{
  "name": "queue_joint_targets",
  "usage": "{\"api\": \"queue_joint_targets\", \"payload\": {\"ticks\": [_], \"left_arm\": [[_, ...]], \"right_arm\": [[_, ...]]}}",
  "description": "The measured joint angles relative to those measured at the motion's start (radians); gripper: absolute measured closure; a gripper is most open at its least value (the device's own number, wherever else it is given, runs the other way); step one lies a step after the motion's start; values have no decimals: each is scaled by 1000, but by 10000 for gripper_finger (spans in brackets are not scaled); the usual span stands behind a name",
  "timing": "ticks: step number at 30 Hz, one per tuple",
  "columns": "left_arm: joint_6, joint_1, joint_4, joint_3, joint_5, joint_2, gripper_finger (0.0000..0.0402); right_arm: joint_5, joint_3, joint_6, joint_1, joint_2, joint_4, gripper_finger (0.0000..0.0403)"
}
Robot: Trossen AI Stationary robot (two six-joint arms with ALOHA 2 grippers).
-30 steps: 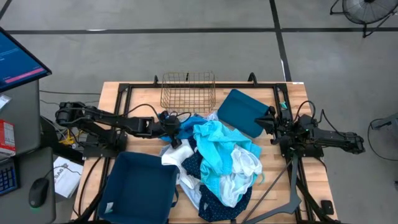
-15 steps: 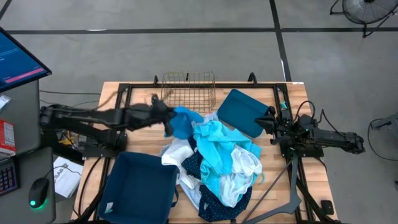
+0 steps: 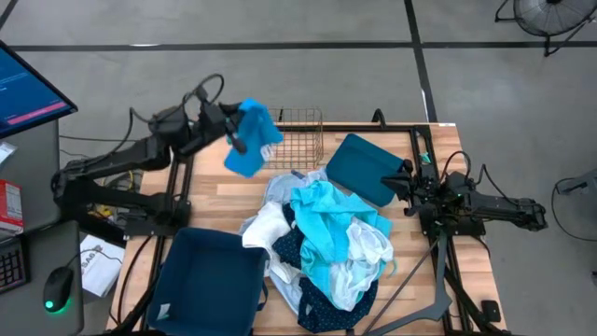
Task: Pick & Place Cloths
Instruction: Put the blue shorts into the gold basket
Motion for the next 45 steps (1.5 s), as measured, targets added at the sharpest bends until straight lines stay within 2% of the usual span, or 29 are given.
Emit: {"api": "queue_joint_targets", "payload": {"ticks": [4, 9, 20, 28, 39, 45], "left_arm": [[-2, 103, 22, 0, 99, 41, 401], [-30, 168, 67, 0, 197, 137, 401], [-54, 188, 73, -1, 206, 355, 401], [-72, 223, 72, -1, 205, 461, 401], [-159, 228, 56, -1, 205, 494, 389], [-166, 227, 35, -2, 244, 470, 345]], "right_arm": [[0, 0, 0, 0, 0, 0, 365], [0, 0, 10, -1, 0, 0, 365], [0, 0, 20, 0, 0, 0, 365], [0, 0, 19, 0, 0, 0, 365], [0, 0, 17, 0, 0, 0, 365], [0, 0, 17, 0, 0, 0, 365]]}}
